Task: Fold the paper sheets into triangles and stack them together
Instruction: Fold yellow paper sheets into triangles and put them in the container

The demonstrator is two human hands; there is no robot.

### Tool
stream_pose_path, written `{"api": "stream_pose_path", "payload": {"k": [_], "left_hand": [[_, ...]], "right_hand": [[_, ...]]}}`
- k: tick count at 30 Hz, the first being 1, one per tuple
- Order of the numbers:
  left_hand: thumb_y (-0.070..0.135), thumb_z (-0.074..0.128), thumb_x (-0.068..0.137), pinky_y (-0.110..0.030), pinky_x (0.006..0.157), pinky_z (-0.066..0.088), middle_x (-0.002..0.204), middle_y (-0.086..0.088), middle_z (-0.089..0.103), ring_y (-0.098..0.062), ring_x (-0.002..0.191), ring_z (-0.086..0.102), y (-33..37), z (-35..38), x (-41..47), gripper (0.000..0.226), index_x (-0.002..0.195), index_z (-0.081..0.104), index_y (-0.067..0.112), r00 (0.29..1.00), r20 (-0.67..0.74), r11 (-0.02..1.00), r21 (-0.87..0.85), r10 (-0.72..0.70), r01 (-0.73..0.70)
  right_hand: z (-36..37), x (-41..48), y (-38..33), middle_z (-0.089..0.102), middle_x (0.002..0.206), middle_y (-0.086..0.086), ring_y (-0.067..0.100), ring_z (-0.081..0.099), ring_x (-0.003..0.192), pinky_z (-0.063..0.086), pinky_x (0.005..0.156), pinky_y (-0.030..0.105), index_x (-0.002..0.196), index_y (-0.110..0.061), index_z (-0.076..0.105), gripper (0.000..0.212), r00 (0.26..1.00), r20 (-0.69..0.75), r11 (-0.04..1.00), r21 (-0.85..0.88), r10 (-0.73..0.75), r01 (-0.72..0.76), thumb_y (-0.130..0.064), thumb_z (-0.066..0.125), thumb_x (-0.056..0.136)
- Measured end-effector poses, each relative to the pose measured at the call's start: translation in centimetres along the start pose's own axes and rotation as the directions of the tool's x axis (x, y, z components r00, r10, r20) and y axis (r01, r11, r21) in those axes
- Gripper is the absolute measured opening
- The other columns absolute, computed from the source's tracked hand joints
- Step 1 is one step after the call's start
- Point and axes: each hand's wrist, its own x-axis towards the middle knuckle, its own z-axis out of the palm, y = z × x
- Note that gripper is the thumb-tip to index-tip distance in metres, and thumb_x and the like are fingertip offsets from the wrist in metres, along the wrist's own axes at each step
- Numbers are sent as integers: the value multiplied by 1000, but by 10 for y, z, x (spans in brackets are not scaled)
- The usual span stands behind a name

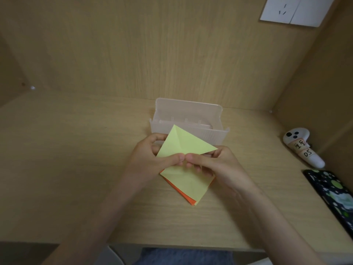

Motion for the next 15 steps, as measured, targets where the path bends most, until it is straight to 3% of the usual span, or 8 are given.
{"api": "stream_pose_path", "payload": {"k": [11,15], "left_hand": [[8,80,68,-11,54,49,68,6,74,-3,67,70,2,-4,2,44,101,55,23,999,38,1000,11,-28,28],[11,80,69,-13,66,52,70,3,74,-6,71,71,-2,-11,2,44,106,58,21,999,4,999,21,-46,45]], "right_hand": [[-7,-2,-2,61,52,-5,1,40,44,30,44,14,66,-2,69,17,996,-84,1000,16,28,-27,-14,72,78],[-13,-3,-2,65,56,-3,1,41,43,30,43,13,69,3,69,17,991,-133,999,48,19,-13,-11,71,78]]}}
